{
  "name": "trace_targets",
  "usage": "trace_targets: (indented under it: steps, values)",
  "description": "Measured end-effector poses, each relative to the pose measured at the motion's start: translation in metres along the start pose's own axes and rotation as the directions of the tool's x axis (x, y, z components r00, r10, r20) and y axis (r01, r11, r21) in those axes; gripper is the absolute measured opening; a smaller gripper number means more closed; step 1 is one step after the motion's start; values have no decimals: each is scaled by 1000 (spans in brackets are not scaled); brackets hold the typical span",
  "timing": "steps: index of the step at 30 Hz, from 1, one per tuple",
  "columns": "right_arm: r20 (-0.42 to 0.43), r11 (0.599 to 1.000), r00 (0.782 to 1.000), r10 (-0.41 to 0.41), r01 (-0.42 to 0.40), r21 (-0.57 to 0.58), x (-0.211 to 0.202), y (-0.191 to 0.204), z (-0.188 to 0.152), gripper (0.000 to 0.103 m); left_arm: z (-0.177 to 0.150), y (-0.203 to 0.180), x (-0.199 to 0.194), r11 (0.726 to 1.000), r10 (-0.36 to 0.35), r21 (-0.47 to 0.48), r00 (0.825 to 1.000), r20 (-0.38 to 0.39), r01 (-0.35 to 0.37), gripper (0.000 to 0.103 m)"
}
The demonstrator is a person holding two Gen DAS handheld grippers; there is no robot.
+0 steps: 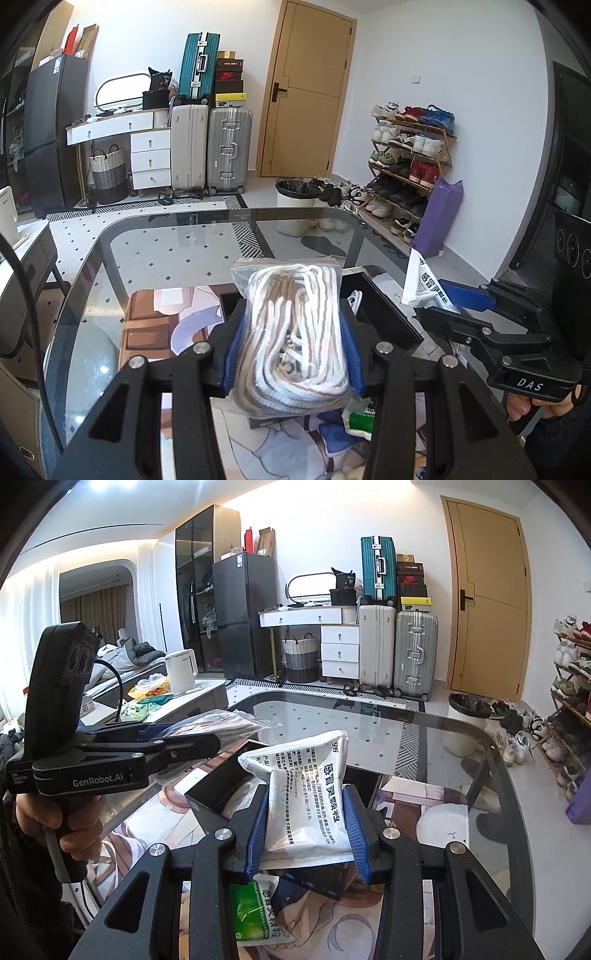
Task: Organize soft objects
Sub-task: 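Lift and carry the bagged rope and white packet over the black box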
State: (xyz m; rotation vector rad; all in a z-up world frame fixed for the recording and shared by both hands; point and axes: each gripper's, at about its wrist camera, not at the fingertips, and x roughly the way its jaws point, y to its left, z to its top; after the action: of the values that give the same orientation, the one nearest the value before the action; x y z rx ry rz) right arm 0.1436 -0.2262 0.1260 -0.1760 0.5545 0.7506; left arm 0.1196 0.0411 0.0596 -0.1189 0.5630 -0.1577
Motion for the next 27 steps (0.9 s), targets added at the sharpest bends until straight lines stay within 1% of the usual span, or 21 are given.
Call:
trace_targets:
  steps: [13, 27]
  values:
    - [-25, 1000, 1000, 15, -15, 14, 23, -11, 2, 39, 5, 0, 29, 1000, 22, 8, 1000, -15, -21, 44]
    - [-65, 999, 997, 35, -34, 24, 52, -20, 3, 39, 7, -2, 50, 998, 30, 47, 999, -15, -29, 44]
